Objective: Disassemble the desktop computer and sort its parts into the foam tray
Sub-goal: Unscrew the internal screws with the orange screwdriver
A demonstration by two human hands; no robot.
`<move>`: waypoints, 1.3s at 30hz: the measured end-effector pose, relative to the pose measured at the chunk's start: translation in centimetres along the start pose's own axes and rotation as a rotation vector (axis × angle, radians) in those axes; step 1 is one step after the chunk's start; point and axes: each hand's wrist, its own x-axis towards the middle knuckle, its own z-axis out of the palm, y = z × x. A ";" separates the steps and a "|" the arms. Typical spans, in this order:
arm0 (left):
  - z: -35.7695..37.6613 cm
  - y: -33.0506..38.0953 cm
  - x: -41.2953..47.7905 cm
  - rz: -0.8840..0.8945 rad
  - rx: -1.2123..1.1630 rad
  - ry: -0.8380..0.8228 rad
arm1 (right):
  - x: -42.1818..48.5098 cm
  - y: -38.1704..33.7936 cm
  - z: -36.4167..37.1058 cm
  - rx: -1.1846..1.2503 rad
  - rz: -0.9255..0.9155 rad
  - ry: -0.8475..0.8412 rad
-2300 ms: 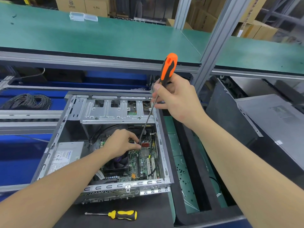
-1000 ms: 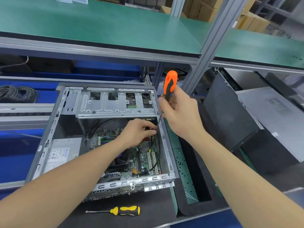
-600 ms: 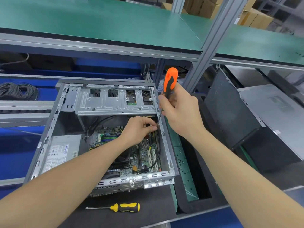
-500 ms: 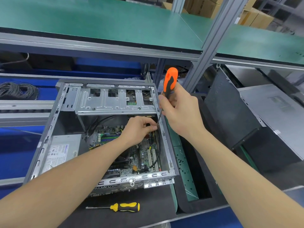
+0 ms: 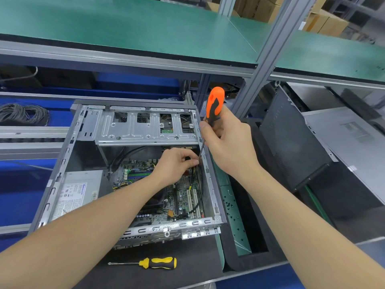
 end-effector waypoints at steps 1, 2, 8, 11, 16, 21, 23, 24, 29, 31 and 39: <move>0.0 0.0 0.0 0.003 -0.002 -0.002 | 0.0 0.0 0.0 -0.005 0.000 0.012; 0.0 0.0 0.0 0.006 -0.003 -0.004 | 0.1 0.0 0.0 -0.005 0.004 0.021; 0.1 0.0 0.0 0.003 -0.009 -0.007 | 0.4 0.2 -0.3 -0.006 0.009 0.003; 0.1 0.1 0.0 0.001 -0.017 -0.013 | 0.2 0.3 -0.4 0.004 0.013 -0.006; -0.1 0.6 -0.2 0.013 -0.017 -0.046 | 0.8 0.1 -1.2 -0.068 0.032 -0.128; -0.8 1.4 -0.6 0.074 -0.110 -0.062 | 2.3 -1.0 -2.2 -0.119 0.008 -0.308; -1.0 1.7 -0.7 0.086 -0.097 -0.047 | 2.5 -1.3 -1.9 -0.150 -0.006 -0.295; -1.1 1.7 -0.7 0.085 -0.083 -0.046 | 2.5 -1.4 -1.8 -0.160 -0.011 -0.297; -1.2 1.6 -0.7 0.097 -0.012 -0.036 | 3.1 -1.9 -2.1 -0.186 -0.018 -0.388; -0.8 1.8 -0.5 0.077 0.002 -0.021 | 3.4 -2.3 -2.4 -0.238 -0.066 -0.323; 0.1 2.1 0.0 0.015 0.036 -0.014 | 5.3 -5.5 -2.9 -0.781 -0.101 -0.056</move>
